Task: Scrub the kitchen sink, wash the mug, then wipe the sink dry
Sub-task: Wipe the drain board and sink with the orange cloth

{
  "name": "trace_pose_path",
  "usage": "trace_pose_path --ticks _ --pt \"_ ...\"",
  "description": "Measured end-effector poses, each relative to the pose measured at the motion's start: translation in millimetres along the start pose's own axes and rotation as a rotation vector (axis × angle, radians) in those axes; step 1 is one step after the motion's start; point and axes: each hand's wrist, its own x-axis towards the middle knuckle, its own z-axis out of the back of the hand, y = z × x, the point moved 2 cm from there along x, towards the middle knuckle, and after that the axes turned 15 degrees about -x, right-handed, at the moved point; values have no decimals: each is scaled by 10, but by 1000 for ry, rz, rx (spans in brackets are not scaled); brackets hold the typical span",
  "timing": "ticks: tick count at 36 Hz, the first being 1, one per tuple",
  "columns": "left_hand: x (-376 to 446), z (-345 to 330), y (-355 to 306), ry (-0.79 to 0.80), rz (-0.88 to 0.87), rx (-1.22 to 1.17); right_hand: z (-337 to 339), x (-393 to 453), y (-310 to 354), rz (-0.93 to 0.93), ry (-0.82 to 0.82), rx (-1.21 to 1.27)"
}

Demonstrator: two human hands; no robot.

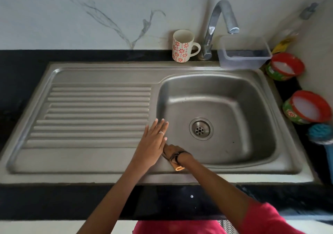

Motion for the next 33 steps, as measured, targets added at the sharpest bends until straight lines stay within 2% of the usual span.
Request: trace_pose_path --ticks 3,10,16,25,33 --pt "-24 -121 -137 -47 -5 20 -10 -127 -215 63 -9 -258" --pt "-70 -358 -517 -84 153 -106 28 -274 -1030 115 -41 -473" --pt "19 -579 -828 194 223 -165 176 -460 -1710 129 -22 -600" --pt "215 -912 -1258 369 213 -243 467 -565 -2437 -42 81 -520" --pt "422 -1043 -1475 418 241 -302 502 -463 -2580 -98 120 -497"
